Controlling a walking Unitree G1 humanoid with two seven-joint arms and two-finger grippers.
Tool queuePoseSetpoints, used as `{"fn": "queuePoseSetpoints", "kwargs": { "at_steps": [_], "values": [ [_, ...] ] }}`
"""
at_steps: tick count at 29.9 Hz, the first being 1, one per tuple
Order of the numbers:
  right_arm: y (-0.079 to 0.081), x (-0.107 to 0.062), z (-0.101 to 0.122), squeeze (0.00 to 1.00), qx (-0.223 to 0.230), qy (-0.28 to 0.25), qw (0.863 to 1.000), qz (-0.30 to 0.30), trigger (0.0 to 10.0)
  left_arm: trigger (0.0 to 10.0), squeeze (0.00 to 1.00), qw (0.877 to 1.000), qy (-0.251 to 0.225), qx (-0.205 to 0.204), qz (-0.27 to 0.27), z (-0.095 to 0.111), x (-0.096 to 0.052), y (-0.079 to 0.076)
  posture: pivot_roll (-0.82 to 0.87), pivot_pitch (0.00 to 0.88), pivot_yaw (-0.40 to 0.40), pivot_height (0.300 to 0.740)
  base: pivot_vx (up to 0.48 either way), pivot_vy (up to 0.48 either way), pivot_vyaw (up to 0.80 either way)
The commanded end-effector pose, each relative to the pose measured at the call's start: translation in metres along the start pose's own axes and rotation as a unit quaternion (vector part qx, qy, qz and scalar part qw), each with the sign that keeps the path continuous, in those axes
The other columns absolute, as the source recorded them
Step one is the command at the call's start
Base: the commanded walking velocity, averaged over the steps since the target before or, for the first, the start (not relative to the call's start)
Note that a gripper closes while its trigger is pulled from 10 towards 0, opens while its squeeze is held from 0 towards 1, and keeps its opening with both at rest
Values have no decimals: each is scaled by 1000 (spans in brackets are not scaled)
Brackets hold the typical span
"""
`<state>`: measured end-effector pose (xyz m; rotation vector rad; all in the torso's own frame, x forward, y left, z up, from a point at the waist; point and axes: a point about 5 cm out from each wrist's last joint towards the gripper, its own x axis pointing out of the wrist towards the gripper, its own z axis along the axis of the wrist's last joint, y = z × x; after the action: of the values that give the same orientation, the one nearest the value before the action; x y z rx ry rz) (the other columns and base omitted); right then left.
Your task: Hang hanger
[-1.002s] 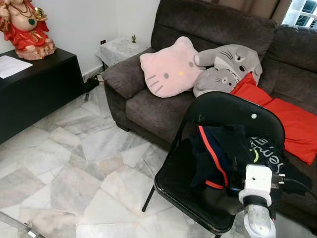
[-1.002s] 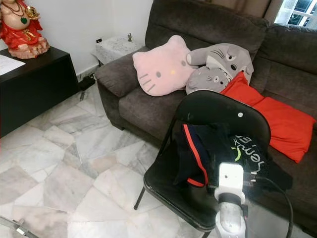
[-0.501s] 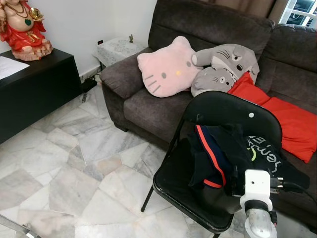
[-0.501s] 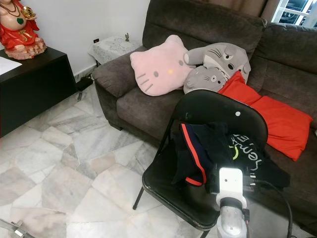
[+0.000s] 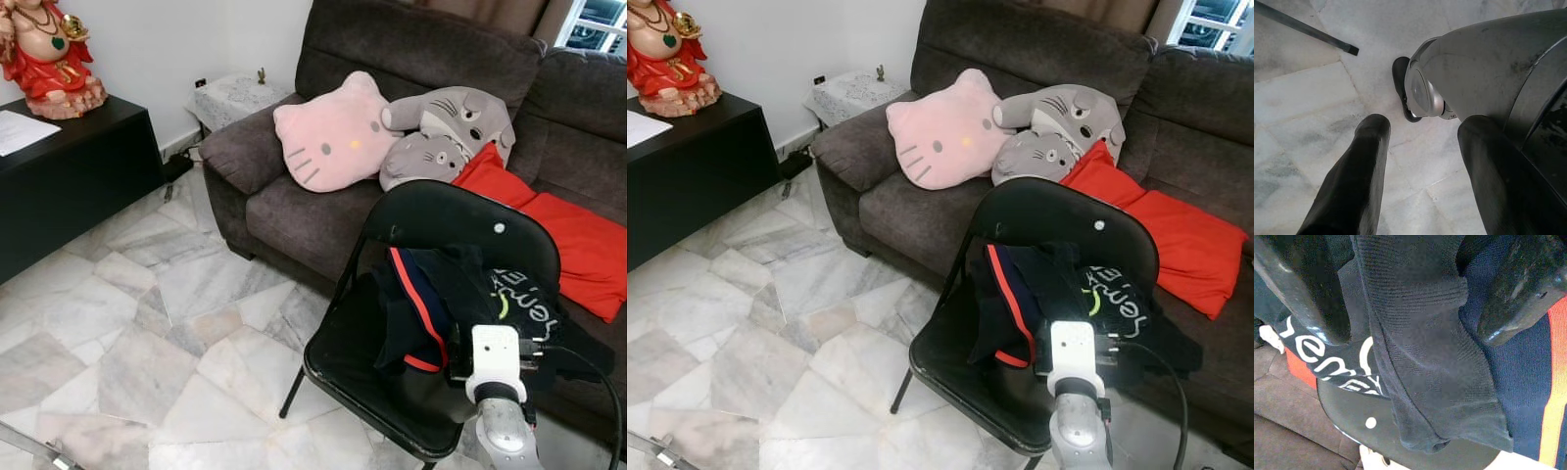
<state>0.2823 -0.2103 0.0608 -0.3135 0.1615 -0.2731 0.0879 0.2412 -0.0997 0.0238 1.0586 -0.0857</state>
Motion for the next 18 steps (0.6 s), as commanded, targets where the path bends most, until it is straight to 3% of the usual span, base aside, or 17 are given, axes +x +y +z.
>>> {"fn": "queuePoseSetpoints", "kwargs": {
  "at_steps": [1, 8, 18],
  "values": [
    [-3, 1, -3, 0, -8, 4, 1000, -3, 10000, 10000, 0, 1000, 20, 5, -12, -9, -1, -4, 4, 86, -61, 740, 0, 0, 0],
    [-9, -1, -13, 0, -23, 33, 999, -26, 10000, 10000, 0, 1000, 21, 6, -13, -9, -1, -4, 3, 89, -60, 740, 0, 0, 0],
    [-12, 2, -11, 0, -20, 27, 999, -43, 10000, 10000, 0, 1000, 20, 6, -12, -9, -1, -4, 3, 89, -59, 740, 0, 0, 0]
  ]
}}
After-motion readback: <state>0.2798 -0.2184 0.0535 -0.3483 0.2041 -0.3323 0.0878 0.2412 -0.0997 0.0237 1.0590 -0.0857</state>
